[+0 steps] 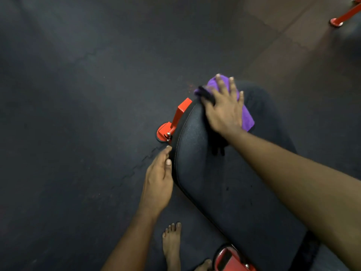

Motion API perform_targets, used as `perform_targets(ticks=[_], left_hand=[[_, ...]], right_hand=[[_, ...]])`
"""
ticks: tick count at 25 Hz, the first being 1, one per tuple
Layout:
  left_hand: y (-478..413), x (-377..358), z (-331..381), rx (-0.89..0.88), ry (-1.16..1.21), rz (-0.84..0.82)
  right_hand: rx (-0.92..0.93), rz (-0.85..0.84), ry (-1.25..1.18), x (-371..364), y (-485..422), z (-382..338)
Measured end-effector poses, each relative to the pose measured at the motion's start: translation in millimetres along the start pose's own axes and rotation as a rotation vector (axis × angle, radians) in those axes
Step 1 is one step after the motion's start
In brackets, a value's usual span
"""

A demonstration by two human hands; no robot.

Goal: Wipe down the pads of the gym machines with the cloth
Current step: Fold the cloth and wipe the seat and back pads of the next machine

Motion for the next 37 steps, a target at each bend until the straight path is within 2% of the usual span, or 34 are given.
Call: perform_targets(ticks=[2,3,6,7,9,14,16,18,21,23,24,25,27,28,29,32,33,36,37], left_hand=[[-10.6,4.7,8.0,-0.023,-0.009,-0.016],[-14.3,8.1,10.0,-0.043,-0.013,-0.010],[-20.0,20.5,9.6,-0.057,-0.039,0.114],[-22.0,23.5,9.1,-0.045,-0.040,0.166],[-27.3,25.5,12.3,-0.045,-0.038,0.233],[-52.6,2.9,33.5,-0.138,-0.094,0.159],[-61.7,-7.5,42.6,-0.136,-0.085,0.092],[-73.7,-14.0,47.6,-0.134,-0.074,0.041],[-93.9,-16.0,50.2,-0.176,-0.104,-0.043],[-109.8,-18.7,54.1,-0.174,-0.122,-0.090],[-117.7,-21.0,58.3,-0.175,-0.121,-0.105],[-125.5,-24.3,63.3,-0.189,-0.119,-0.114],[-141.3,-33.5,76.3,-0.228,-0.144,-0.129],[-149.7,-40.2,83.6,-0.223,-0.165,-0.146],[-156.3,-47.1,89.7,-0.201,-0.177,-0.171],[-164.8,-61.5,93.0,-0.139,-0.149,-0.205],[-166.3,-64.1,92.7,-0.141,-0.130,-0.195],[-166.2,-67.5,86.6,-0.154,-0.109,-0.162],[-166.5,-67.6,85.8,-0.154,-0.115,-0.152]], right_hand=[[-0.165,0.017,-0.113,4.4,-8.5,-4.5],[-0.121,0.038,-0.091,0.9,1.6,-11.6],[0.337,0.011,0.040,-14.6,67.9,-39.7],[0.432,-0.027,0.075,-17.9,83.2,-41.8],[0.469,-0.054,0.093,-17.6,75.7,-33.5],[0.391,-0.123,0.148,-2.2,4.2,-10.0],[0.290,-0.089,0.130,1.7,-18.2,5.2],[0.103,-0.024,0.067,8.1,-42.2,33.5],[-0.286,0.029,-0.084,22.7,-71.7,79.9],[-0.442,0.063,-0.158,17.1,-70.4,72.8],[-0.397,0.093,-0.141,10.2,-61.2,59.5],[-0.260,0.133,-0.110,1.2,-46.4,47.8],[0.015,0.094,-0.123,-3.7,-25.2,47.1],[0.061,0.087,-0.177,1.7,-31.7,61.1],[-0.005,0.106,-0.226,6.7,-44.8,77.3],[-0.374,0.174,-0.273,7.5,-64.4,80.7],[-0.339,0.208,-0.238,5.1,-60.9,71.8],[-0.013,0.147,-0.196,2.8,-44.1,84.2],[-0.074,0.157,-0.212,7.4,-53.0,98.2]])
Point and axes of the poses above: each hand's wrist, its own y-axis away from the middle knuckle, its own x-axis out of the back of the hand, z = x × y, the point moved 1 cm from there along -y, towards the middle knuckle, and after that the axes turned 4 degrees about x, right-handed, at the moved point
